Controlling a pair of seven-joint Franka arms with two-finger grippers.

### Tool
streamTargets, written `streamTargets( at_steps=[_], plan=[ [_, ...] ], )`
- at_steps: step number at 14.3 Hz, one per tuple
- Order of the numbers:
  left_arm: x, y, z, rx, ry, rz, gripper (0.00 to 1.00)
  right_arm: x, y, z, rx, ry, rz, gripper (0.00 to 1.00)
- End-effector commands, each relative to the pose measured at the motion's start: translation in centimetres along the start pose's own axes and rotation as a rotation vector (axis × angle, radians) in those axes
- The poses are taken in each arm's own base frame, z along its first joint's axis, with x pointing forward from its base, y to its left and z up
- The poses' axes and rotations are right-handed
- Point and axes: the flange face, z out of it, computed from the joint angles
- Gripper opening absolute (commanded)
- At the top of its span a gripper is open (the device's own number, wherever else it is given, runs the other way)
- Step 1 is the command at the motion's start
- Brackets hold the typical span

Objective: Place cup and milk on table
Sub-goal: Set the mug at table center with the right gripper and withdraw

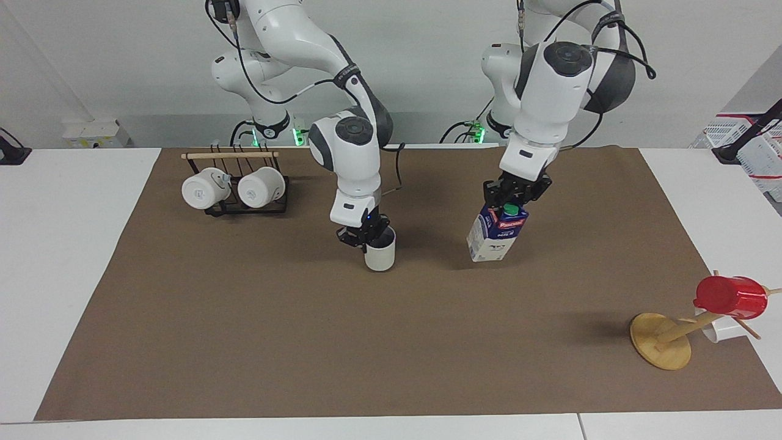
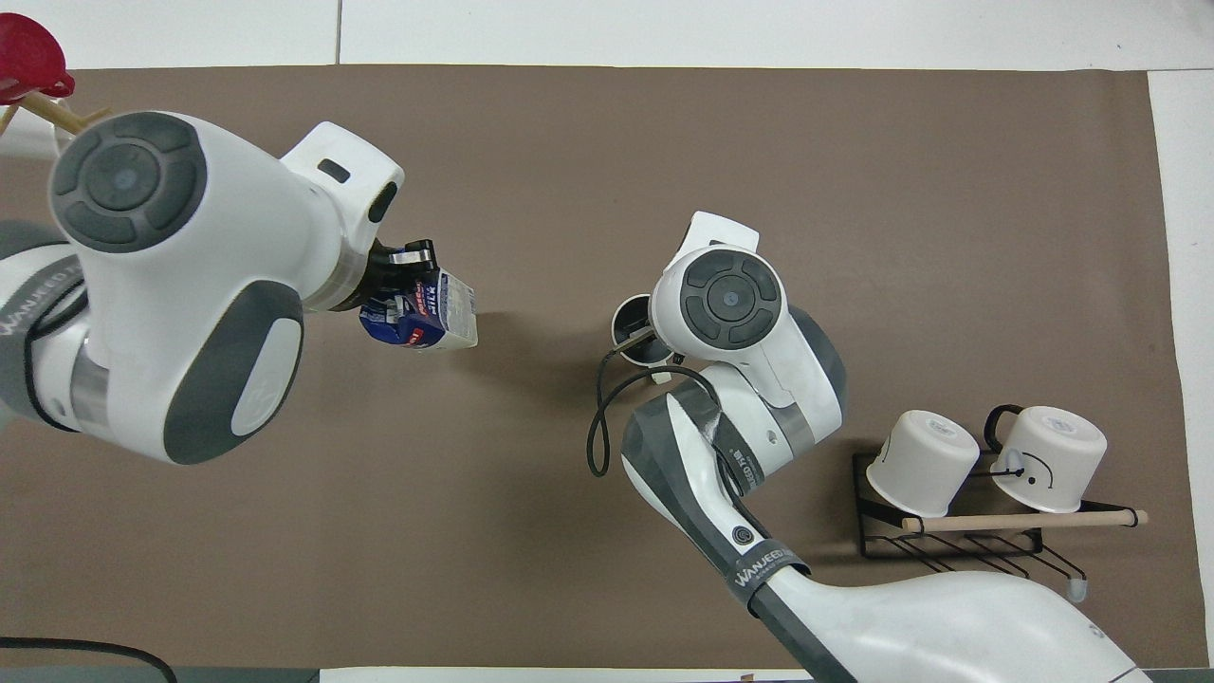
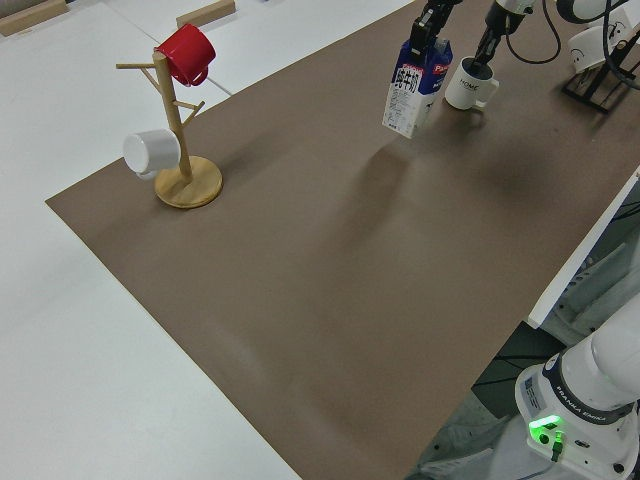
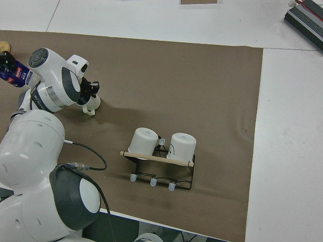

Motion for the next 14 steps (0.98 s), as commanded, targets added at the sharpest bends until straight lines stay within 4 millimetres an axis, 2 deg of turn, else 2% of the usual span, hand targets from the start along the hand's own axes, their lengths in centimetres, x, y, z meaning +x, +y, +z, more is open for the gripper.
streamTargets(
  at_steps=[1, 2, 3, 5, 6, 7, 8, 9, 10, 14],
  plan=[
    [-0.1, 1.8, 0.8, 0.018, 0.018, -0.005, 0.0, -0.4, 0.6, 0.1, -0.012, 0.014, 0.006, 0.0],
    [-0.3, 2.7, 1.2, 0.014, 0.025, -0.011, 0.0, -0.2, 1.2, -0.1, -0.007, 0.02, 0.022, 0.67],
    [-0.4, 3.1, 1.8, 0.023, 0.023, -0.013, 0.0, 0.0, 1.4, -0.3, 0.0, 0.025, 0.036, 1.0],
    [-0.8, 3.9, 2.2, 0.038, 0.03, -0.009, 0.0, 0.5, 3.4, -1.9, -0.002, 0.036, 0.109, 1.0],
    [-1.5, 5.1, 2.9, 0.045, 0.021, -0.012, 0.0, 0.6, 4.9, -3.3, -0.001, 0.047, 0.147, 1.0],
    [-1.3, 5.6, 3.2, 0.051, 0.033, -0.023, 0.0, 0.6, 6.3, -4.7, -0.003, 0.05, 0.172, 1.0],
    [-1.0, 5.9, 3.5, 0.052, 0.043, -0.026, 0.0, 0.6, 8.9, -6.4, -0.008, 0.048, 0.212, 1.0],
    [-1.4, 7.2, 4.2, 0.051, 0.042, -0.021, 0.0, 0.4, 11.5, -8.0, -0.013, 0.043, 0.253, 1.0],
    [-1.8, 8.6, 4.7, 0.047, 0.045, -0.023, 0.0, 0.0, 13.2, -9.6, -0.017, 0.039, 0.28, 1.0],
    [-3.0, 10.1, 4.8, 0.042, 0.046, -0.026, 0.0, -2.4, 20.8, -15.3, -0.042, -0.025, 0.404, 1.0]
  ],
)
